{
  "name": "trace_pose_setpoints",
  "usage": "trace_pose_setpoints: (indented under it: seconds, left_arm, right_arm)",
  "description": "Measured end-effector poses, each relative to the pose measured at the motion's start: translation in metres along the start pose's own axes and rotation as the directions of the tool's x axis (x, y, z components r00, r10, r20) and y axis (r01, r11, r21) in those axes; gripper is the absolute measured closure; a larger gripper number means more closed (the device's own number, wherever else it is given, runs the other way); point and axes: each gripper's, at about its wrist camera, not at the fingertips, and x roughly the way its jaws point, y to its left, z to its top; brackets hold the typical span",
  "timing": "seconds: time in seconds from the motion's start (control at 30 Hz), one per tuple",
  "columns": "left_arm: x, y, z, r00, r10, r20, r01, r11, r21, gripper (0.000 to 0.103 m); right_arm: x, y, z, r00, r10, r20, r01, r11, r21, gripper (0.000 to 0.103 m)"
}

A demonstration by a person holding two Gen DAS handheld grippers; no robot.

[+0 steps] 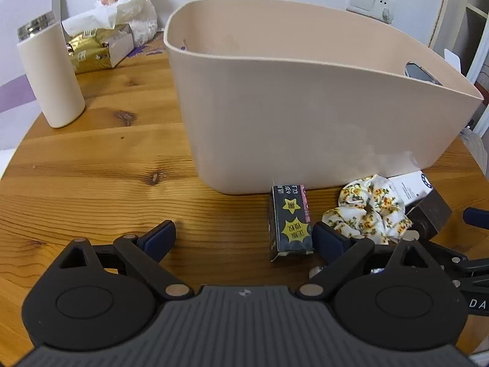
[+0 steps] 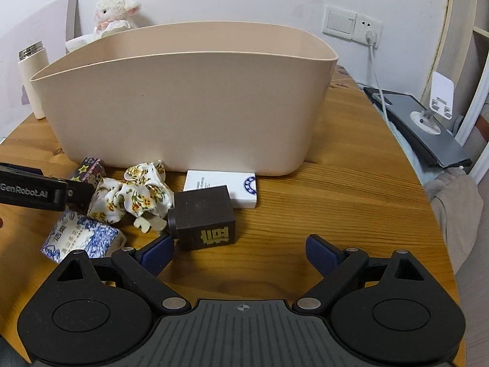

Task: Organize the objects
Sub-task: 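Grasp the dark star box with left tool while right tool grasps black cube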

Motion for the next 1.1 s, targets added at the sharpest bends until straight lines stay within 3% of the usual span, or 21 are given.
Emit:
trace_pose_setpoints:
  seconds: [0.17, 0.47, 0.57, 0.63, 1.1]
  left_arm:
    - [0.005, -0.002, 0.002, 1.0, 0.011, 0.015, -0.012, 1.0, 0.007, 0.01]
    - [0.001, -0.004, 0.004, 0.999, 0.03, 0.034, -0.031, 0.999, 0.023, 0.041]
    - [-0.002, -0.004, 0.003, 0.999, 0.025, 0.036, -0.026, 0.999, 0.027, 0.058]
    - [-0.003, -0.004, 0.003, 0.999, 0.016, 0.032, -0.016, 1.0, 0.026, 0.077]
    - [-0.032, -0.007, -0.004, 0.999, -0.007, 0.044, 0.006, 0.999, 0.035, 0.078]
  right_arm:
    - [0.006, 0.004, 0.004, 1.0, 0.012, 0.01, -0.012, 1.0, -0.005, 0.015]
    - [0.018, 0.01, 0.007, 0.999, 0.041, 0.013, -0.041, 0.999, 0.005, 0.018]
    - [0.016, 0.013, 0.006, 0.999, 0.044, 0.026, -0.044, 0.999, -0.004, 0.039]
    - [0.013, 0.013, 0.006, 0.998, 0.047, 0.028, -0.047, 0.999, -0.006, 0.055]
    - [-0.019, 0.006, -0.003, 0.997, 0.024, 0.075, -0.024, 1.0, 0.004, 0.055]
